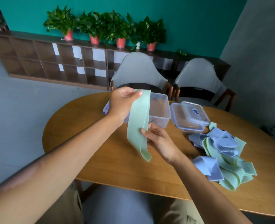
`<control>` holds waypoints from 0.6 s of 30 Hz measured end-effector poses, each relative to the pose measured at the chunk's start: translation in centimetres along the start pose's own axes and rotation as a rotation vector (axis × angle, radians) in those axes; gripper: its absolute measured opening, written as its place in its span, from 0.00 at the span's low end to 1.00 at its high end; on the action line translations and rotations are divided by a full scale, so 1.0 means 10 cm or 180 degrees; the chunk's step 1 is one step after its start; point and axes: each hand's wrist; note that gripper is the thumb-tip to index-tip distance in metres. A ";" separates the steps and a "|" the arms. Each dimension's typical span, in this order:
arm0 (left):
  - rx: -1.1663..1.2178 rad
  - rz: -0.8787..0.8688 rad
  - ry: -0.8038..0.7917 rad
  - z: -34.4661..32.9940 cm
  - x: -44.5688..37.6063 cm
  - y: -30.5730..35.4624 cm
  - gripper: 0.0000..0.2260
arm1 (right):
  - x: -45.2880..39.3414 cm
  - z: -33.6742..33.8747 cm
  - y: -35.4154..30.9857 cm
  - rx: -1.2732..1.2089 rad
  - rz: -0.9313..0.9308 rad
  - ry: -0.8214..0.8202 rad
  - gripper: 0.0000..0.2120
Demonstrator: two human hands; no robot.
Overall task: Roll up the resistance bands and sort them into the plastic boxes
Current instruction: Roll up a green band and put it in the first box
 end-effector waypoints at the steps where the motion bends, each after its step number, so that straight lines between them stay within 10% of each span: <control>1: -0.0074 0.0023 0.0072 0.02 -0.03 -0.04 0.08 | 0.02 -0.02 0.04 0.0101 -0.0059 -0.0033 0.18; 18: -0.0100 0.0765 0.0488 -0.08 -0.36 -0.70 0.15 | 0.20 -0.37 0.54 -0.0447 -0.0758 0.0016 0.21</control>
Point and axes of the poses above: each hand's wrist, its own x-axis away from the middle knuckle, its own z-axis out of the back of the hand, y = z × x, and after that the axes turned 5 degrees about z, right-handed
